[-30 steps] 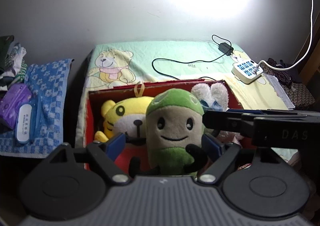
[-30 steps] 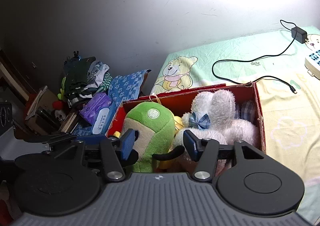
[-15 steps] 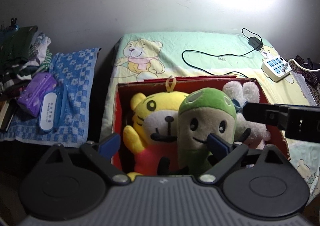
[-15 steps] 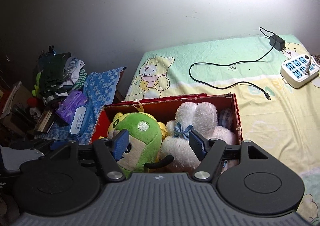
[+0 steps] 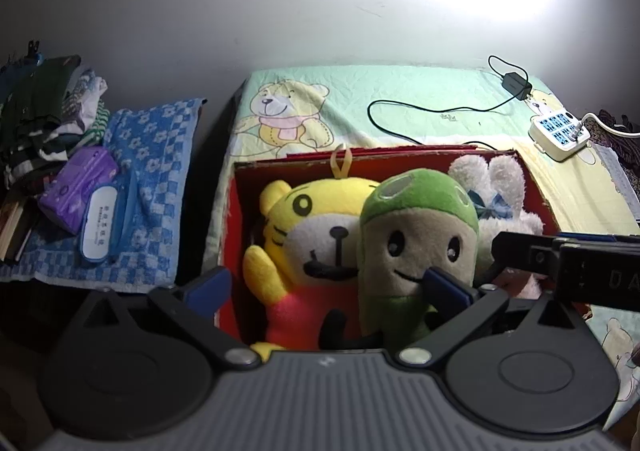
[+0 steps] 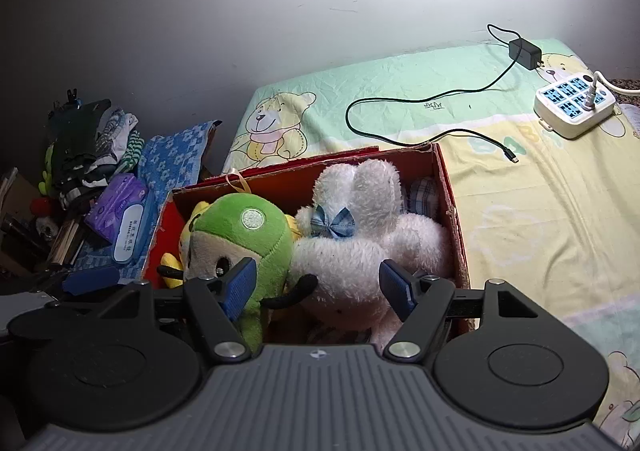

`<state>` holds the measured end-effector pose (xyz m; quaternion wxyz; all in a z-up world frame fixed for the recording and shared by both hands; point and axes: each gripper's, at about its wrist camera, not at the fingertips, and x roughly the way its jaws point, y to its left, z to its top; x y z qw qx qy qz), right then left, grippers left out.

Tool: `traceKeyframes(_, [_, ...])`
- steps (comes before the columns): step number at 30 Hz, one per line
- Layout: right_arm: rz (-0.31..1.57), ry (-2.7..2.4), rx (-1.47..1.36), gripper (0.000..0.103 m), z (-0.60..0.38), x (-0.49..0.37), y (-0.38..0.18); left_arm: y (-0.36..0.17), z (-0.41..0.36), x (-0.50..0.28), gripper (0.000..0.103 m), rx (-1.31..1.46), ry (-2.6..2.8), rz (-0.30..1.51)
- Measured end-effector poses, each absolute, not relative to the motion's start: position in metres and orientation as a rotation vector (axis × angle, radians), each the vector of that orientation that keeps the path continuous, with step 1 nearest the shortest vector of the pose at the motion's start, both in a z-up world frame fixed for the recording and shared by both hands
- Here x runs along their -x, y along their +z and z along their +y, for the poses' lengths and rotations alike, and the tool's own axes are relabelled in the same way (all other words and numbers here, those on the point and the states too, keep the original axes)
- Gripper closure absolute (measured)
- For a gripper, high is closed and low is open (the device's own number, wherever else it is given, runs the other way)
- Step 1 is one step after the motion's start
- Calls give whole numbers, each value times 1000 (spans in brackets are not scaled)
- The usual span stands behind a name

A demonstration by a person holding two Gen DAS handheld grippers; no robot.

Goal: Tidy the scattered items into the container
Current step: 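Push the green pea plush down between the tiger and bunny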

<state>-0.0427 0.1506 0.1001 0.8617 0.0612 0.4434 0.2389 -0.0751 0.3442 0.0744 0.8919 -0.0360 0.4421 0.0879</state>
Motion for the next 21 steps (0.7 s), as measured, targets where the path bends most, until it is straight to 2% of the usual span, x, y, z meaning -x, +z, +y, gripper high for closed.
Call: traceKeyframes(21, [928, 488, -144, 32, 147, 47, 96, 61, 343, 75, 0, 159, 156, 933])
